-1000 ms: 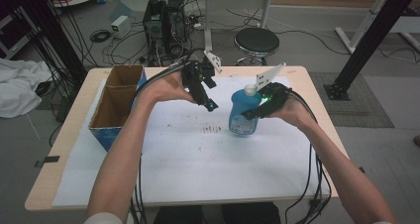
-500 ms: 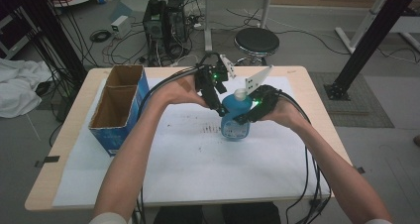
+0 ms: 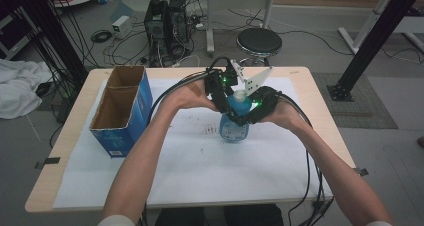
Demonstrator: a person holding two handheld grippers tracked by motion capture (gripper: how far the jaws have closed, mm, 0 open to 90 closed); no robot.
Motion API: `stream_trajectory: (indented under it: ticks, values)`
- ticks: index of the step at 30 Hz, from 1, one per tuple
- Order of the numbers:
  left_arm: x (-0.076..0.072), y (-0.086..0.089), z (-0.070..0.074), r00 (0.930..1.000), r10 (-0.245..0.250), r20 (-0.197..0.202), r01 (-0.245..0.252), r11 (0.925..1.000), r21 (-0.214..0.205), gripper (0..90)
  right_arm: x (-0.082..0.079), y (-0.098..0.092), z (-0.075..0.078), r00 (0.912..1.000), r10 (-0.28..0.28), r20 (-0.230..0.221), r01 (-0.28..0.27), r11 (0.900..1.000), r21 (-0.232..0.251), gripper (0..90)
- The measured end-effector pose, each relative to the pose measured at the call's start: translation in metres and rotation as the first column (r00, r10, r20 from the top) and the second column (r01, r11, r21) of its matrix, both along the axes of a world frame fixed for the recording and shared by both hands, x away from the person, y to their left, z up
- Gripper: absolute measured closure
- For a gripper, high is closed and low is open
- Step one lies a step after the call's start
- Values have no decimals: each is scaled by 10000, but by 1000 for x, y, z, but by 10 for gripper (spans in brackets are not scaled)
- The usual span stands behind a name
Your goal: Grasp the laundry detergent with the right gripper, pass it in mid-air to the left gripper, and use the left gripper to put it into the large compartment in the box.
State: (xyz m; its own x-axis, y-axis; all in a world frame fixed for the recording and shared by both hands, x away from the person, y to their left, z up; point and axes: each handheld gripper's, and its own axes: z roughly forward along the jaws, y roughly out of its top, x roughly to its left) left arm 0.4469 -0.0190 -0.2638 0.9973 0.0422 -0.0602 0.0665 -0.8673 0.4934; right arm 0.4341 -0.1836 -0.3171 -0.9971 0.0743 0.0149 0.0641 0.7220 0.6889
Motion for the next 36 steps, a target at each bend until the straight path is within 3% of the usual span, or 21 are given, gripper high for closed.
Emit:
stream_trajectory:
  ticks: [2,3,14,16,17,18,19,21,25,29,30,31,32,36]
  values:
    - [0,-1,0,10000,37,-29,-37,10000,-59,129,2,1,-1,9996,114,270,-117,9999,104,454]
    - [0,-2,0,10000,45,-8,-46,10000,-62,129,0,1,-1,10000,47,3,-47,10000,-19,454]
    - [0,-3,-3,9999,84,67,-85,9999,105,177,1,3,-3,10000,-34,-56,34,10000,11,453]
    - [-1,-4,-4,9994,350,-32,-350,9993,-102,185,1,3,-3,10000,-50,-64,50,10000,21,453]
    - [0,-3,-3,9999,146,58,-147,9999,76,191,0,4,-3,10000,-38,-72,38,10000,5,453]
    - [5,-2,1,9977,-539,400,510,9962,705,213,0,4,-3,10000,-57,-57,57,10000,-20,453]
    - [5,-2,1,9975,-551,444,519,9962,703,213,0,4,-3,10000,-57,-57,57,10000,-20,453]
    - [0,-4,-3,9999,125,75,-125,9999,78,217,1,4,-3,10000,-35,-57,35,10000,2,453]
    - [1,-4,-3,9999,94,138,-96,9998,176,240,1,4,-4,10000,-43,-65,43,10000,20,452]
    - [-2,-5,-6,9992,399,-26,-400,9991,-135,262,0,5,-4,9997,-139,-222,140,9999,48,452]
    - [2,-3,-3,9998,-47,183,42,9996,275,265,1,5,-4,9999,-30,-110,30,10000,-9,452]
    - [2,-3,-3,9997,-81,237,73,9995,321,266,1,6,-5,9999,-110,-97,111,9999,80,452]
    - [6,-2,0,9970,-609,469,571,9952,792,268,2,5,-5,9999,-57,-82,57,10000,-22,452]
    - [6,-3,0,9970,-616,479,576,9951,804,286,2,5,-5,10000,-57,-67,57,10000,57,452]
